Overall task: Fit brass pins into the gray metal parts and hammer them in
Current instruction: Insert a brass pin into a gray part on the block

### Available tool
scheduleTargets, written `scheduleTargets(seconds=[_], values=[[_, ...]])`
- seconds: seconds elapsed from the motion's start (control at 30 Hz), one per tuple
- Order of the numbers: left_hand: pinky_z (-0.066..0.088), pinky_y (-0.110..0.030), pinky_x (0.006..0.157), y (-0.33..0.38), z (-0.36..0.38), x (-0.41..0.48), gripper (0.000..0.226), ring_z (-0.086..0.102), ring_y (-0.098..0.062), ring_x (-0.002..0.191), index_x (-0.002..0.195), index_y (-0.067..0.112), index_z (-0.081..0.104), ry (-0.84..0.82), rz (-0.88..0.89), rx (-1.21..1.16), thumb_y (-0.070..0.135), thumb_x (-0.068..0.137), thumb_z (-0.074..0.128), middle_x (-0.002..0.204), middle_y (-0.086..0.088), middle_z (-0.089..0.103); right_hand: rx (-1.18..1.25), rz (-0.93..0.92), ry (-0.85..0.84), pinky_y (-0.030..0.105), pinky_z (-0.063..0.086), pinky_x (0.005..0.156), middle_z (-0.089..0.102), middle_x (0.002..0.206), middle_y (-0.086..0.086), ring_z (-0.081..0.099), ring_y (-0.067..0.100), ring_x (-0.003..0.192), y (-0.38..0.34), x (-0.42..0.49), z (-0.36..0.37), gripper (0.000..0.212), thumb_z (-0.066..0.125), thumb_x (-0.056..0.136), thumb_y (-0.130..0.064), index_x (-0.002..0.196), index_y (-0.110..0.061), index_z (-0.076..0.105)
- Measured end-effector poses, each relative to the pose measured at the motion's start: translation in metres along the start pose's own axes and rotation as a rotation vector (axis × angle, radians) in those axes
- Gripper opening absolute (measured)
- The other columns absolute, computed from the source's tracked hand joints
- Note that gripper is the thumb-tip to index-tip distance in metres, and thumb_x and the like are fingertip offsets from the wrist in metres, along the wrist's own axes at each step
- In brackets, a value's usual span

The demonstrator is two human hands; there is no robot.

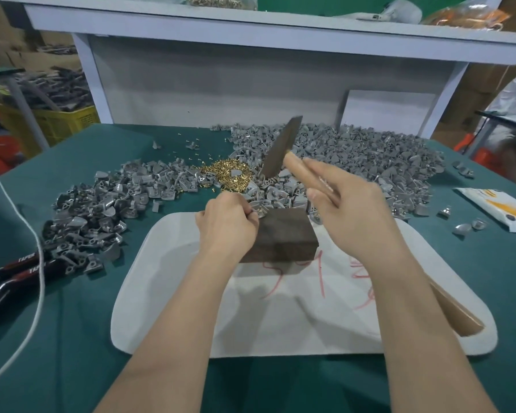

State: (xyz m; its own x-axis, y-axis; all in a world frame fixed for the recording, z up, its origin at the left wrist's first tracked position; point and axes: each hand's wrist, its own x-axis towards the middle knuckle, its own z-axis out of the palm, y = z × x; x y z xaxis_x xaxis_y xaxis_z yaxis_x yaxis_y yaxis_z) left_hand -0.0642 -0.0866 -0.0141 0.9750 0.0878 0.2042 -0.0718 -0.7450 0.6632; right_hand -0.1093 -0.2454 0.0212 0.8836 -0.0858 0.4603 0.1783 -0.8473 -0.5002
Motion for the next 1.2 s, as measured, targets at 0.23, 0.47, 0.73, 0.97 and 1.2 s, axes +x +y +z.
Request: scheduleTargets(seconds=[0.23,0.47,0.73,0.97,1.2], values=[[0.044,-0.041,0.092,-0.001,0.0,0.001,0.011,0.056,-0.03,0.102,0.078,0.018,0.067,0.001,0.008,-0.012,0.019,0.088,0.061,0.098,-0.005,0.067,-0.008,-0.016,-0.045,0.038,0.047,0.096,0.063,0.123,-0.012,0.058,0.02,0.112,-0.002,-0.002,-0.005,0.044,0.055,0.091,-0.027,0.131,-0.045,0.049],[0.044,-0.041,0.094,0.001,0.0,0.001,0.013,0.057,-0.029,0.105,0.077,0.024,0.057,-0.023,0.012,0.026,0.02,0.088,0.061,0.101,-0.004,0.067,-0.156,0.009,-0.181,0.031,0.045,0.09,0.061,0.125,-0.012,0.058,0.021,0.112,-0.004,-0.003,0.007,0.044,0.052,0.093,-0.03,0.133,-0.046,0.046],[0.048,-0.043,0.089,0.001,-0.001,0.001,0.01,0.058,-0.033,0.101,0.078,0.019,0.063,-0.06,0.054,-0.026,0.018,0.087,0.061,0.096,-0.008,0.068,0.021,-0.001,-0.112,0.041,0.044,0.097,0.059,0.122,0.002,0.055,0.026,0.115,-0.004,0.002,0.013,0.055,0.039,0.093,-0.006,0.131,-0.044,0.048],[0.04,-0.037,0.094,0.005,0.002,-0.001,0.027,0.056,-0.022,0.104,0.064,0.033,0.05,-0.133,0.132,0.016,0.025,0.086,0.064,0.083,0.011,0.057,-0.135,0.107,-0.153,0.029,0.043,0.072,0.06,0.1,0.004,0.06,0.026,0.09,-0.002,0.006,0.042,0.014,0.06,0.088,-0.036,0.097,-0.032,0.07],[0.035,-0.036,0.095,0.005,0.003,-0.001,0.013,0.052,-0.024,0.111,0.076,0.03,0.055,-0.14,0.146,0.034,0.027,0.086,0.063,0.094,0.009,0.061,-0.174,0.043,-0.092,0.028,0.033,0.068,0.043,0.087,-0.004,0.057,0.024,0.088,-0.005,0.005,0.049,0.019,0.061,0.087,-0.031,0.105,-0.036,0.065]])
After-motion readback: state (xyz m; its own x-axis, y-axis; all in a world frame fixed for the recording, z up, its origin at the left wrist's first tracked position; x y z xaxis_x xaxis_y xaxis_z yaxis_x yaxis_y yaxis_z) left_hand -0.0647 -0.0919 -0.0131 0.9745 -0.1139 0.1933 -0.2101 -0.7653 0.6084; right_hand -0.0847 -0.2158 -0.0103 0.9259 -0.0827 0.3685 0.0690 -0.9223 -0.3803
